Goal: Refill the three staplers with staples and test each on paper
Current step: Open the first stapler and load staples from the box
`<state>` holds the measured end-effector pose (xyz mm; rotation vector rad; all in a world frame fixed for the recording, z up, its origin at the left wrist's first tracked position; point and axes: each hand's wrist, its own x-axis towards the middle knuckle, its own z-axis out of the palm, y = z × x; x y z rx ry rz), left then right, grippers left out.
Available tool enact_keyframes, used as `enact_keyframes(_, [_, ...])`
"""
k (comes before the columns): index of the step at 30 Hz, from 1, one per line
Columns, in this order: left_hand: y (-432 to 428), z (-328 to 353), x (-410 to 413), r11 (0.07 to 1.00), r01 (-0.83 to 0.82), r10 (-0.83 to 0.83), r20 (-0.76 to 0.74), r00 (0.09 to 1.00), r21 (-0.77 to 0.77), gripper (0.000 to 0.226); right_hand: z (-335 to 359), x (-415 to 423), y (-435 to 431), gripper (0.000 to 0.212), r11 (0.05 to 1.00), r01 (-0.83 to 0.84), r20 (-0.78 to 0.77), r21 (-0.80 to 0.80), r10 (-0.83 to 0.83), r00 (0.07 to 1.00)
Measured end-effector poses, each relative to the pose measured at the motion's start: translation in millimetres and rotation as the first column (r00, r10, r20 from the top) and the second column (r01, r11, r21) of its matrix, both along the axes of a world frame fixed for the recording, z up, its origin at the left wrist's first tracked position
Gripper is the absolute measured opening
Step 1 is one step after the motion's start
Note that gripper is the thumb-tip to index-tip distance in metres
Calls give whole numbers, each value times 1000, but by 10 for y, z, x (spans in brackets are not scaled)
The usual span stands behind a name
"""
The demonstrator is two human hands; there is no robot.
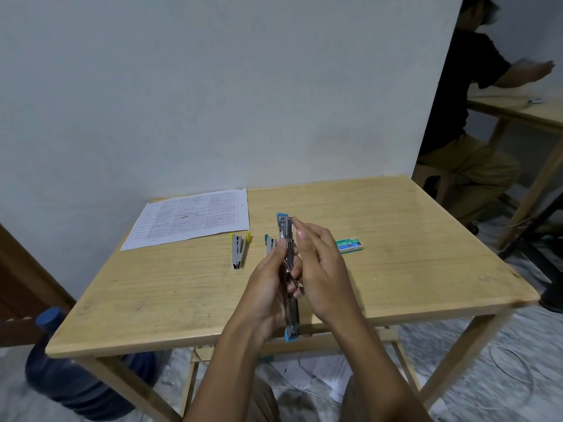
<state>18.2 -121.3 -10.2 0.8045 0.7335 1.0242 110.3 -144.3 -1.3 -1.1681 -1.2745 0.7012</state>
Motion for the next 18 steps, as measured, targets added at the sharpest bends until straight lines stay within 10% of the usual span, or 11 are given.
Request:
enact_keyframes(6, [-2, 12, 14, 981, -52, 107, -292, 950, 189, 35, -27, -50, 107, 39, 929, -187, -752, -320, -129, 646])
enact_keyframes(9, [66, -18, -22, 844, 144, 340, -724, 600, 516, 25, -39, -101, 186, 38, 862, -356, -898, -360, -218, 381])
enact_keyframes(12, [130, -37, -37, 752, 355, 494, -831, 254, 555, 26, -64, -134, 222, 39, 842, -407, -932, -355, -283, 227])
enact_keyframes(18, [247, 32, -67, 805, 132, 437, -729, 527, 578, 29, -142, -135, 364, 38, 901, -348, -958, -258, -285, -27])
